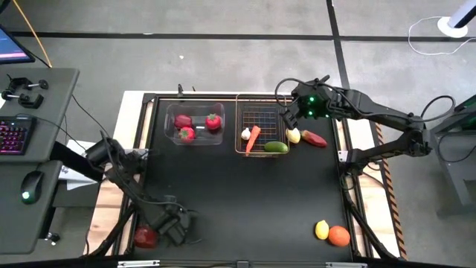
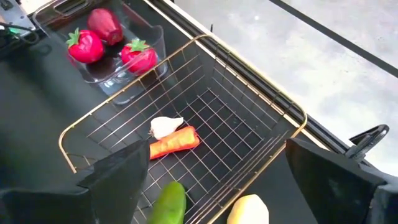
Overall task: Sort produce into baskets
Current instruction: Put the corn into the transparent bin
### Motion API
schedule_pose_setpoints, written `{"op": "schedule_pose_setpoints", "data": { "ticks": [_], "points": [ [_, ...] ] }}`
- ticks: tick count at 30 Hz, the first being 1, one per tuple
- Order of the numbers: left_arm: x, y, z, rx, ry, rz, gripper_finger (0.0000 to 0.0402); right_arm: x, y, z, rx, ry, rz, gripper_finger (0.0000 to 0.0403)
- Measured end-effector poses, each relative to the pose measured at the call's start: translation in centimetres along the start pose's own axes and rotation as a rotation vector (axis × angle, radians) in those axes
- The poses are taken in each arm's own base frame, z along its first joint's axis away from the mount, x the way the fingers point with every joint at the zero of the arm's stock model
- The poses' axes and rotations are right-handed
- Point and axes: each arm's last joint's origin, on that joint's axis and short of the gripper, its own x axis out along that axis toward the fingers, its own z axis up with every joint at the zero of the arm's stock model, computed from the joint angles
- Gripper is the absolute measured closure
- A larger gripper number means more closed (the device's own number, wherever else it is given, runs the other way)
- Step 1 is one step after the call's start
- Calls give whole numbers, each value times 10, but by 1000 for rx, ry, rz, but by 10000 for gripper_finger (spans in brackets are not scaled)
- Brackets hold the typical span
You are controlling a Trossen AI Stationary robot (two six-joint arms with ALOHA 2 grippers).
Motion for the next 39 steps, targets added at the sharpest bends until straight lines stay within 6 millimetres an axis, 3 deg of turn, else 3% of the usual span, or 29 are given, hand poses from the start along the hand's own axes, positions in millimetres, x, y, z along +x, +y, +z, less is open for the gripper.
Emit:
{"op": "schedule_pose_setpoints", "data": {
  "ticks": [2, 3, 8, 15, 23, 32, 39],
  "points": [
    [-1, 3, 2, -6, 7, -1, 302, 0, 0, 0, 0, -1, -3, 36],
    [-2, 5, 3, 9, 7, -6, 318, 0, 0, 0, 0, -1, -3, 36],
    [-20, 21, 13, 32, -107, 19, 319, 0, 0, 2, 12, -17, 2, 36],
    [-62, 60, 27, -113, -326, 24, 317, 0, 1, 3, 15, -31, 16, 36],
    [-106, 111, 26, -308, -562, 85, 317, 0, 2, 5, 39, -52, 11, 36],
    [-125, 161, 37, -494, -742, 284, 317, -1, 3, 8, 51, -85, 22, 36],
    [-149, 170, 48, -614, -893, 217, 317, -1, 3, 9, 95, -88, 36, 36]
  ]
}}
